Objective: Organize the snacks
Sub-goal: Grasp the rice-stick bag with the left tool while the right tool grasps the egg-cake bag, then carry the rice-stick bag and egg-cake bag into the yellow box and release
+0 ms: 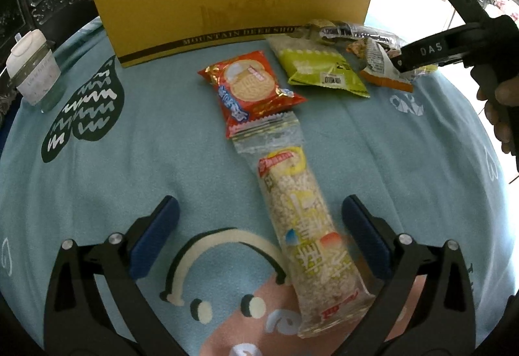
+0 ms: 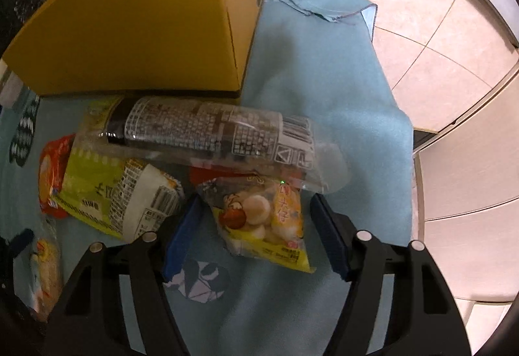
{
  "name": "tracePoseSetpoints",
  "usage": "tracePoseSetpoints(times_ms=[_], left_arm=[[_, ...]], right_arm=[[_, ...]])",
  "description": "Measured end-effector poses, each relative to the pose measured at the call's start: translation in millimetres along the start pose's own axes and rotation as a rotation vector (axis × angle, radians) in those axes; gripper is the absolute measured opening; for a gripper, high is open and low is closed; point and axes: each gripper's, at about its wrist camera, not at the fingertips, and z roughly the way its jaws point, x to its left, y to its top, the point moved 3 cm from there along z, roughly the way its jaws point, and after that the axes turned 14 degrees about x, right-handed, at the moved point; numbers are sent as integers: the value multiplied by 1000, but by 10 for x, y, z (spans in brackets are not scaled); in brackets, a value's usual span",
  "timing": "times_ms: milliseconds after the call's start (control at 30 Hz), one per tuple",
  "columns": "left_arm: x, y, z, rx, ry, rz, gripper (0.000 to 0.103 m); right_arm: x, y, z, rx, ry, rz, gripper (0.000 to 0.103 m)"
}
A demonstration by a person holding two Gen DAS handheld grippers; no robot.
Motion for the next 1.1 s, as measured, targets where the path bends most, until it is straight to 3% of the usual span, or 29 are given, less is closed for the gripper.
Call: tracePoseSetpoints(times_ms=[133, 267, 500, 533, 567, 600, 633, 800, 967, 1100], left_arm=[[-20, -12, -25, 6, -7, -5, 101], [-10, -51, -64, -5, -31, 6, 99], [-74, -101, -48, -7, -2, 39, 98], [-80, -105, -51, -8, -9, 46, 95], [-113, -117, -90, -26, -31, 78, 75], [-159, -133, -125, -43, -42, 110, 42], [-226, -160, -160, -54, -44, 134, 31], [-211, -189, -177, -59, -88, 123, 28], [-191, -215, -231, -47, -117, 138, 28], [-168, -220, -438, -88, -123, 133, 28]], right_arm=[[22, -7, -12, 17, -1, -36, 60], [5, -81, -41, -15, 37, -10, 61], [-143, -50, -75, -20, 119, 80, 62], [-125, -49, -72, -18, 99, 70, 61], [-118, -53, -73, -17, 89, 67, 57], [-98, 7, -78, -15, 95, 68, 54], [-54, 7, -64, -12, 101, 66, 50], [146, -58, -98, -24, 34, -38, 44], [121, -261, -137, -40, 105, -24, 44], [108, -491, -286, -68, 163, -27, 44]])
